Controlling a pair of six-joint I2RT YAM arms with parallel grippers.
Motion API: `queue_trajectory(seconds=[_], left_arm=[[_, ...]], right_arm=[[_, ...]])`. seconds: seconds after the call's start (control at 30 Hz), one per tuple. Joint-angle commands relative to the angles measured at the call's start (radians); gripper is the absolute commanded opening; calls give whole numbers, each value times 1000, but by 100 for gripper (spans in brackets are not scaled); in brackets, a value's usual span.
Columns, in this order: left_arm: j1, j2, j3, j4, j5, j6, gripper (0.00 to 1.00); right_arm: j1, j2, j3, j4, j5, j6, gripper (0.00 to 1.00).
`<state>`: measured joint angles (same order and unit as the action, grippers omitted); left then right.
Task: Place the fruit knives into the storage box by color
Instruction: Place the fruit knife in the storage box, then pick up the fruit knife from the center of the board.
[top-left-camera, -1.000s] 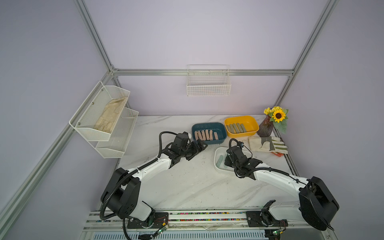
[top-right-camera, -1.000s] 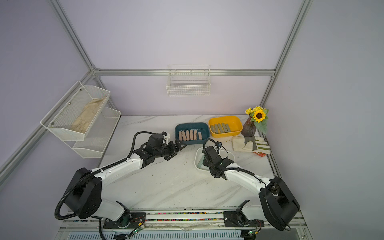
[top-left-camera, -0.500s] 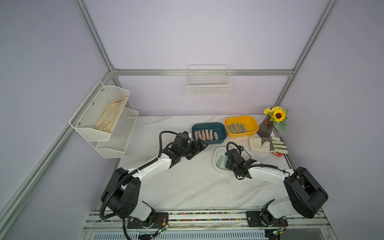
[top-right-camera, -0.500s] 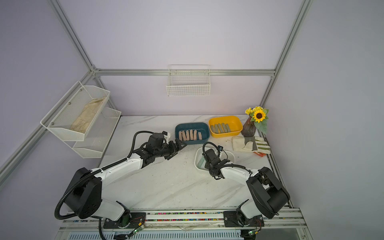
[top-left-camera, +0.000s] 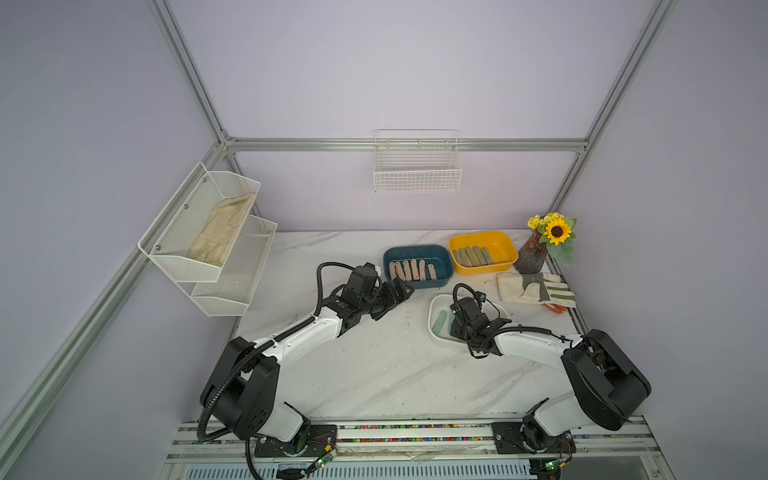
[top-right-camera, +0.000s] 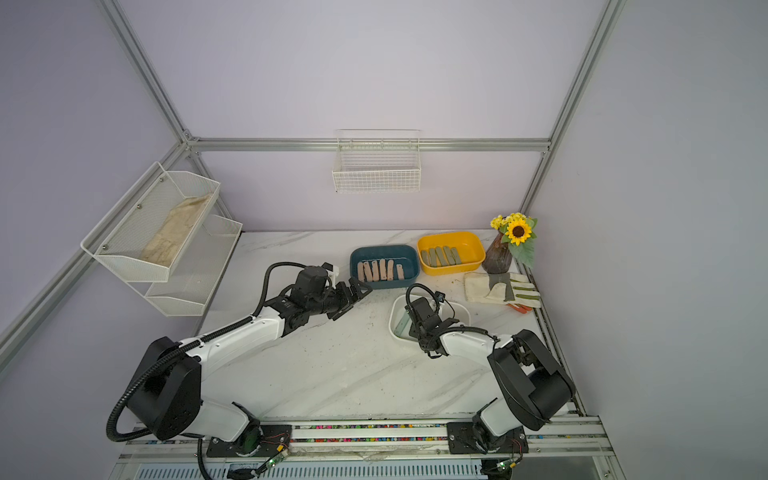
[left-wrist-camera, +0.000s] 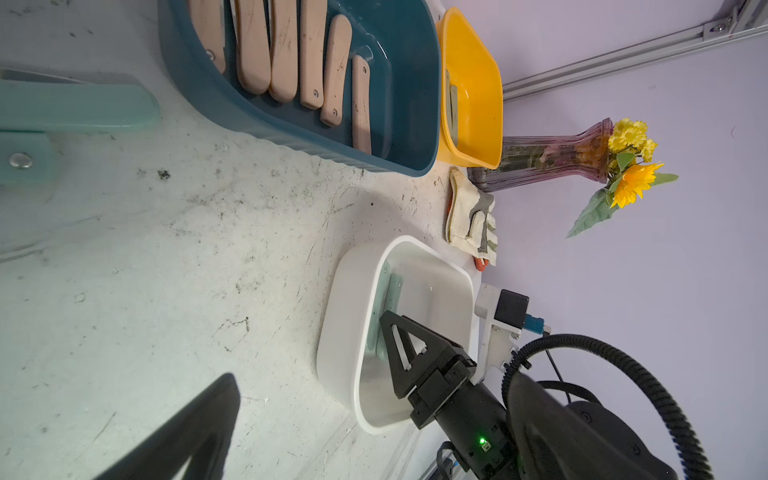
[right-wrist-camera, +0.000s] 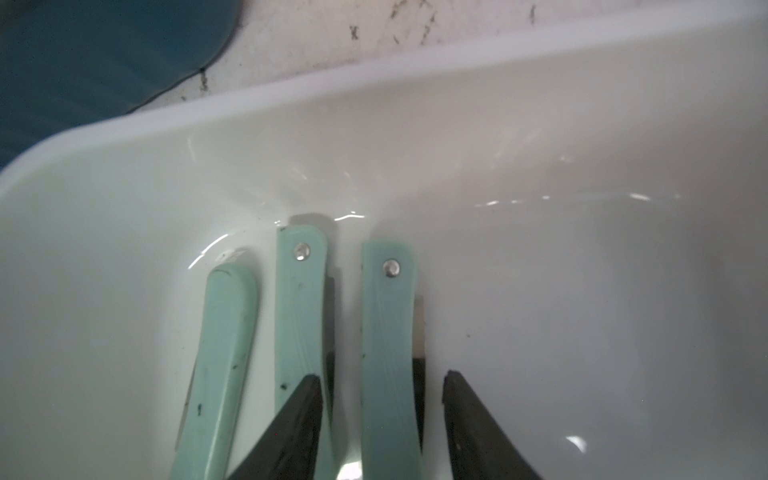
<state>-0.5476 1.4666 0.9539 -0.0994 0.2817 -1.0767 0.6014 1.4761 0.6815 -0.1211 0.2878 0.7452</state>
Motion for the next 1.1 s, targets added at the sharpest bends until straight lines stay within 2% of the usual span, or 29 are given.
queue_trajectory(seconds=[0.0,0.23,0.53,0.7,0.8,1.07], left_arm=[[24,-43,103,-19,-16,42,100],[112,-159,52,-61,-15,63,100],[268,-249,-58,-134,11,103,100],[364,-287,-123,-158,39,128,100],[397,-300,-137,-173,47,143,100],[419,-321,-157,-186,46,156,100]], right_arm=[[-8,-73,77,-43,-9,-45,56],[-9,-98,201,-81,-65,-129,58],[13,-3,305,12,-279,-254,59],[102,134,404,20,-292,-280,59],[150,232,464,33,-296,-285,63],[211,473,616,69,-342,-287,70]])
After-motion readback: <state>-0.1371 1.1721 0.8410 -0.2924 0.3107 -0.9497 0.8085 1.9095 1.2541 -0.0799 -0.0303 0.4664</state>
